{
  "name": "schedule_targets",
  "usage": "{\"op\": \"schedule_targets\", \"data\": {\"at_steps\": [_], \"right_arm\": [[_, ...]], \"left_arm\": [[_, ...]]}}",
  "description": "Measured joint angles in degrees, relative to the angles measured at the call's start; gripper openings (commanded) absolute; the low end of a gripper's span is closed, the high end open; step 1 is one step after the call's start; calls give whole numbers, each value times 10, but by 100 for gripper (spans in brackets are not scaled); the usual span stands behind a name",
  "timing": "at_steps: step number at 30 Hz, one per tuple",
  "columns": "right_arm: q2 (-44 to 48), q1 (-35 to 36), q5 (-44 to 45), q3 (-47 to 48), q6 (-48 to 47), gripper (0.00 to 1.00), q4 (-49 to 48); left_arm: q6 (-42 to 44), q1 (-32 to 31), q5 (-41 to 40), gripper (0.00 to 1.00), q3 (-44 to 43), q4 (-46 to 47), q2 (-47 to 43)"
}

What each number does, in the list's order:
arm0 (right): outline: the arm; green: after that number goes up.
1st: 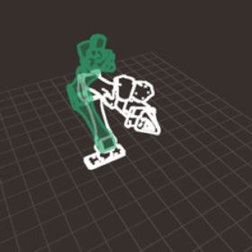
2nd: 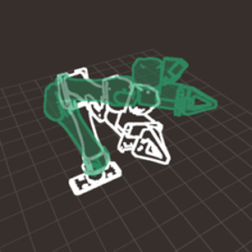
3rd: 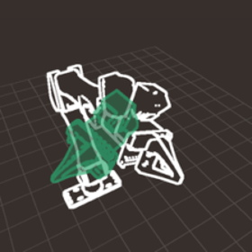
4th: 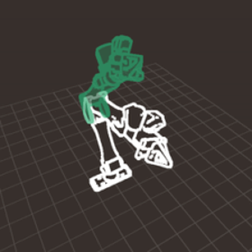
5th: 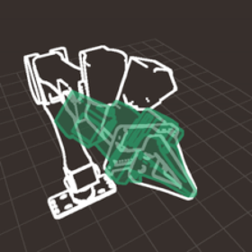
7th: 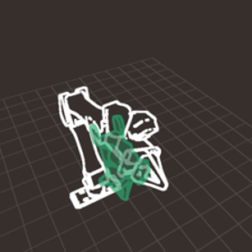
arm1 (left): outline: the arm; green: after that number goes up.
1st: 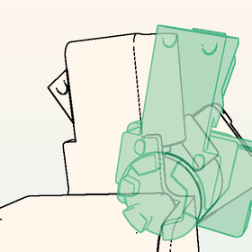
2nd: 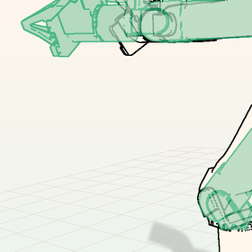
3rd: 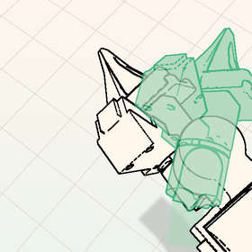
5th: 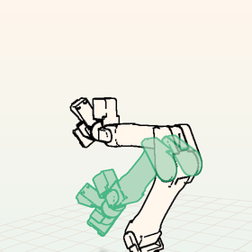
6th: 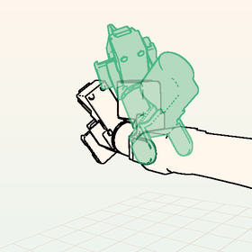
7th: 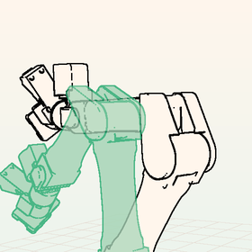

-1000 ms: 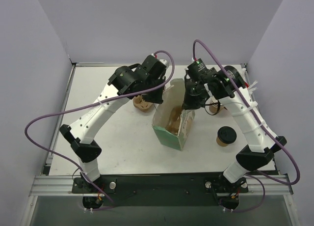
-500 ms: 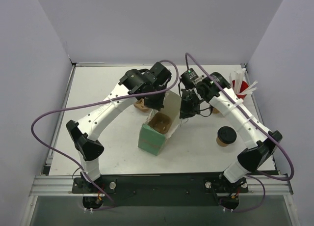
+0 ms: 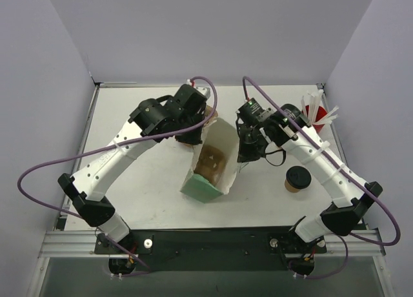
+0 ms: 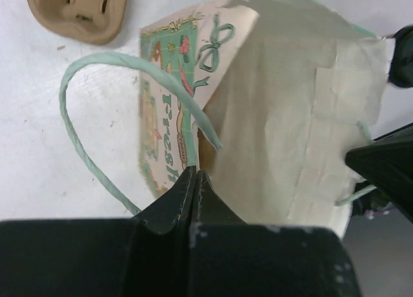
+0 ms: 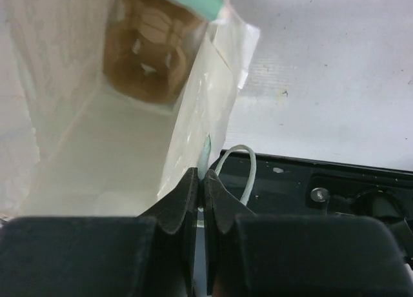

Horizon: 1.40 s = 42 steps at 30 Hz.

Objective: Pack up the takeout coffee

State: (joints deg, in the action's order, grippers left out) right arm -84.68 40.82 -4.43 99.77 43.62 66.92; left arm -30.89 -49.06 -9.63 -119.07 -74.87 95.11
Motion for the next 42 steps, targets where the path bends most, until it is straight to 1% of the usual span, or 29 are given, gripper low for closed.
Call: {"op": "schedule_targets", "data": {"at_steps": [5,9,12,14,17,20,21,23,24,25,28,30,32,34,35,38,39,41,42], "right_arm": [[22,61,33,-70,12,0,-20],[75,93,63,-139,26,0,-43],[121,99,82,-170,33,0,-68],[142,99,90,-176,32,0,-84],[158,99,98,-176,24,3,-119],[155,99,96,-186,12,13,-161],[153,99,95,-193,9,24,-173],[147,99,92,-210,2,33,-191],[144,99,90,-217,-3,40,-196],[141,99,89,-222,-7,42,-200],[136,99,87,-227,-19,45,-205],[137,99,86,-227,-25,49,-211],[138,99,87,-226,-31,50,-216],[139,99,87,-224,-35,54,-217],[139,99,89,-220,-36,54,-216],[145,96,105,-190,-38,58,-210],[151,93,113,-178,-38,61,-207],[175,77,134,-161,-36,63,-205],[191,65,144,-157,-35,65,-203]], "left_arm": [[17,-3,2,0,195,90,-90],[27,-4,4,0,297,176,-174],[31,-5,4,0,345,220,-234],[38,-7,3,0,351,242,-256],[59,-8,2,0,350,294,-272],[84,-8,3,0,350,331,-271],[94,-8,4,0,352,342,-270],[119,-8,4,0,367,369,-273],[134,-8,4,0,387,391,-281],[141,-8,4,0,400,397,-286],[173,-8,2,0,443,410,-302],[187,-8,2,0,459,421,-307],[197,-8,2,0,471,429,-314],[203,-8,2,0,474,431,-319],[206,-8,2,0,474,433,-321],[209,-8,2,0,473,443,-324],[209,-8,2,0,472,445,-324],[208,-8,3,0,469,447,-323],[208,-8,5,0,468,448,-323]]}}
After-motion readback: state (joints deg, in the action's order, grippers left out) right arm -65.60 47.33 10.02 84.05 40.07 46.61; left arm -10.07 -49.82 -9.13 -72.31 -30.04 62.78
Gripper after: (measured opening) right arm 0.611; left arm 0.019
